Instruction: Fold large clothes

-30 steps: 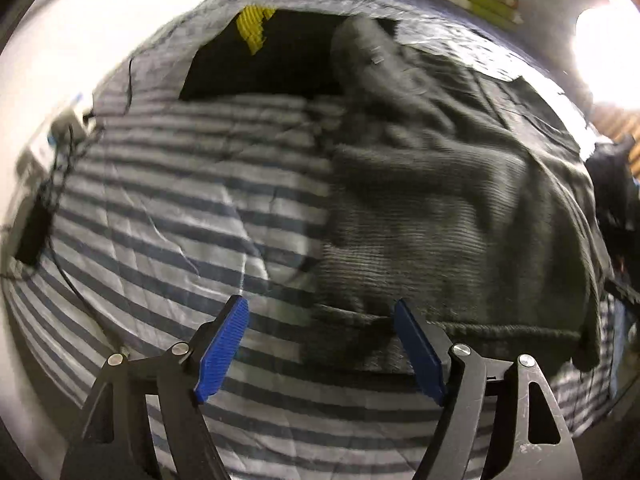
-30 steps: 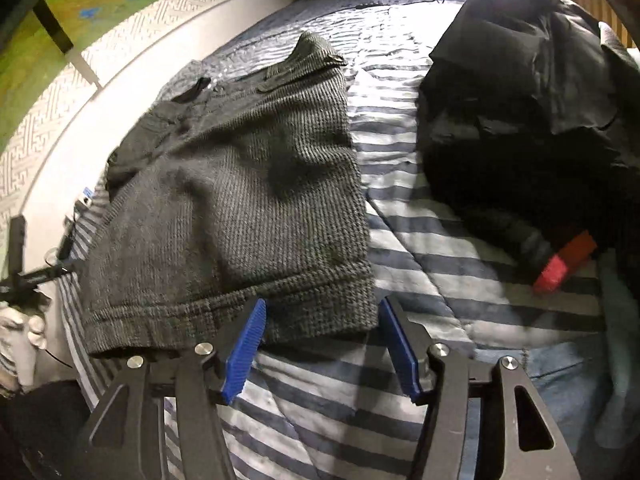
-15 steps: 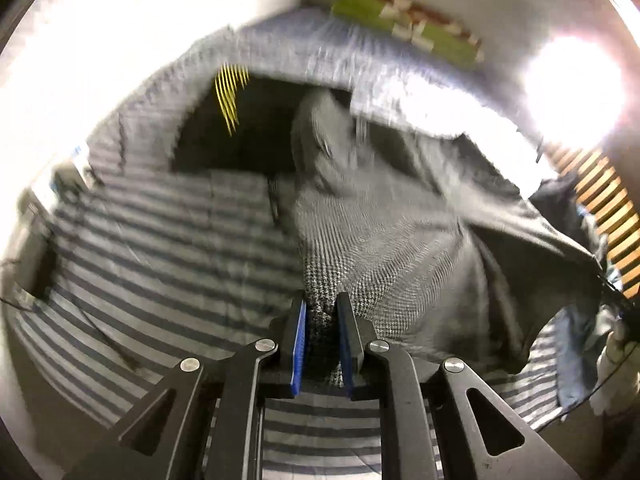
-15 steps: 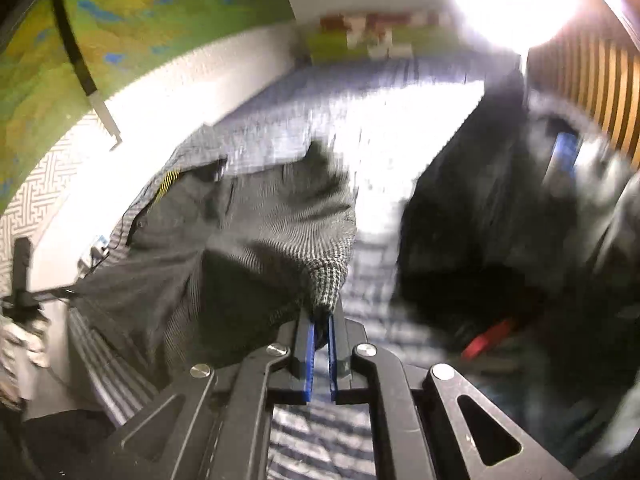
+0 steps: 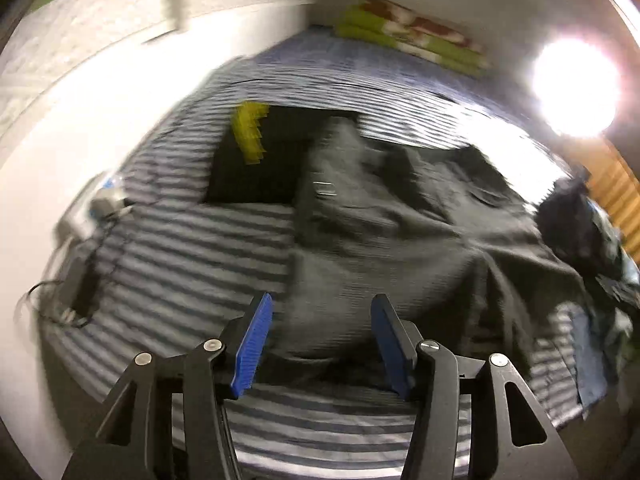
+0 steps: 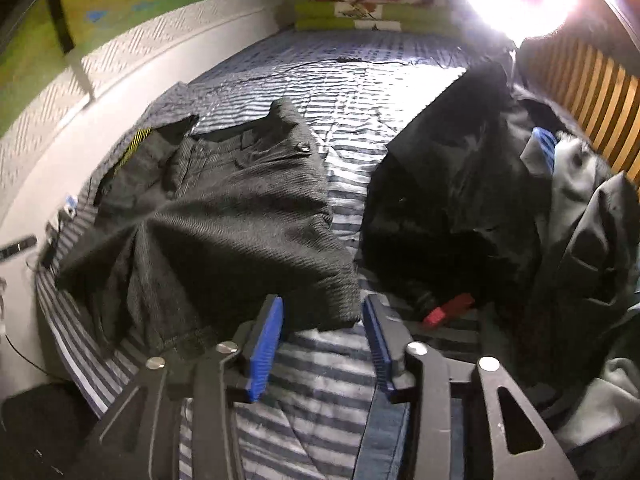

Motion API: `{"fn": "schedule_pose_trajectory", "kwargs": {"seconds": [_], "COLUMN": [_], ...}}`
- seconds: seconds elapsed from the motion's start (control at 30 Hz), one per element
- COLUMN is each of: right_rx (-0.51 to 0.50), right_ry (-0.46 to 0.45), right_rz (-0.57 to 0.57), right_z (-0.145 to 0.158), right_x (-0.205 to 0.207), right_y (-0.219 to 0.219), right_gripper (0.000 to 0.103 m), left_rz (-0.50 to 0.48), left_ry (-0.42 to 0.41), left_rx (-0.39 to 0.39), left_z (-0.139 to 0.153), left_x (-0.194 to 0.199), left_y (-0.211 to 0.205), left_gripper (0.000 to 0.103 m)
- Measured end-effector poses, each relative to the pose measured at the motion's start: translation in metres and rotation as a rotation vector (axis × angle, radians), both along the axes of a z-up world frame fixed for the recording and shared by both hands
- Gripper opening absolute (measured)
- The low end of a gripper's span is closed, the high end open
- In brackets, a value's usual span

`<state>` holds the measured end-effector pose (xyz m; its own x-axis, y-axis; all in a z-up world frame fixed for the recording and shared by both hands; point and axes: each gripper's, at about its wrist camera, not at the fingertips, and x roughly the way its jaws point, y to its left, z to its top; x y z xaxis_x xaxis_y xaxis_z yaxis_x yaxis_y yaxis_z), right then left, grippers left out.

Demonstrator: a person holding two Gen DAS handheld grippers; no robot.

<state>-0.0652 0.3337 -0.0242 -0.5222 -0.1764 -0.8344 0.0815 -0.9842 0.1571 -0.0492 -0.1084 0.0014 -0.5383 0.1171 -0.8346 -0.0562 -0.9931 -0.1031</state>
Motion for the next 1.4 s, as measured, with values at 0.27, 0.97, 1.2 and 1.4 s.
{"fn": "schedule_pose_trajectory", "kwargs": {"seconds": [0.27,0.97,1.2,1.4], "right_rx": [-0.181,-0.292,-0.097,-0.283], "right_ry": [-0.058,-0.141,-0.155,-0.116], "right_rz": [-0.101,0.119,0.124,-0.088], "right_z": [-0.04,-0.03,-0.037,-0.031], "right_x": [-0.017,-0.014,-0.007,-0.024], "right_y": [0.033,-0.016,-0.016,0.04], "right_gripper": [0.045,0.016,0.038,0.038], "left_rz": [-0.413,-0.413,-0.42,-0.5], "left_ry": [-0.207,-0.305,-0.231,-0.165], "left_rx": [0.084,0.157,-0.008,0.049], "left_z": [-0.06,-0.057,-0.044,-0.042], "left_x": [0.014,0.009,0.018,0.015], "left_y": [0.18,0.209,0.204,0.283], "left_gripper": [0.07,0.023,0.061,0.069]}}
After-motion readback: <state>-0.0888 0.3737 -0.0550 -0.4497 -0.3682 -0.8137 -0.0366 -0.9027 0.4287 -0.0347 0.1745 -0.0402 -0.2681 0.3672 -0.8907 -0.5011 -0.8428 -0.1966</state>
